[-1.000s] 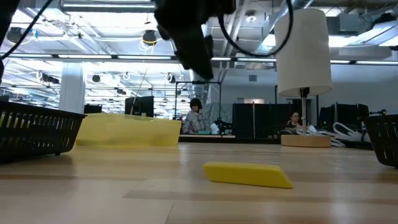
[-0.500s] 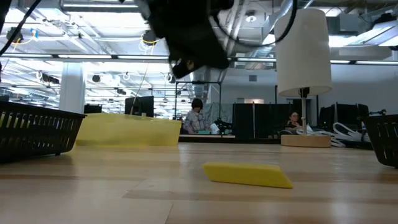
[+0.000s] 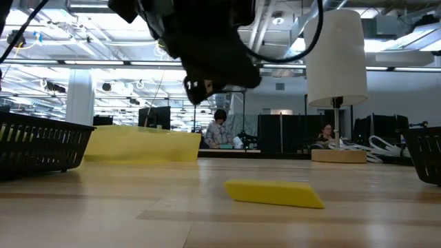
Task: Pick & Place School Supplies
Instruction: Put the yellow eraser into the right black bin
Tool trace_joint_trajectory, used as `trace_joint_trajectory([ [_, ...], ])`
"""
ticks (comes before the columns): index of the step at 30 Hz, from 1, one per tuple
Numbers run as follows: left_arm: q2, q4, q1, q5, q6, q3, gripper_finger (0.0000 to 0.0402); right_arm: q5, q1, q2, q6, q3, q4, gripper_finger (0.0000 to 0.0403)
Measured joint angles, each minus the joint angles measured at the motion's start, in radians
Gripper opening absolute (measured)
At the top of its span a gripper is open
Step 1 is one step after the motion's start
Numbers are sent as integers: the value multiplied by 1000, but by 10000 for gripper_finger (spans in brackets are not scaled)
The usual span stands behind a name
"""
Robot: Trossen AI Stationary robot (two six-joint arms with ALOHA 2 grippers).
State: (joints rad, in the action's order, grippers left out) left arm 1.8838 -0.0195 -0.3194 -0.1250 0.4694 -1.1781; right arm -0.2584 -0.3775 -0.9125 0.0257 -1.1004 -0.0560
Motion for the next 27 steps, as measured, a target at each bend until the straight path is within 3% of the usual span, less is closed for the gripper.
trace_joint_trajectory([
  [9,151,180,0,-92,36,-11,0,0,7,-29,1,2,11,56],
  [27,176,157,-6,-128,25,-13,0,0,6,-36,1,0,12,56],
])
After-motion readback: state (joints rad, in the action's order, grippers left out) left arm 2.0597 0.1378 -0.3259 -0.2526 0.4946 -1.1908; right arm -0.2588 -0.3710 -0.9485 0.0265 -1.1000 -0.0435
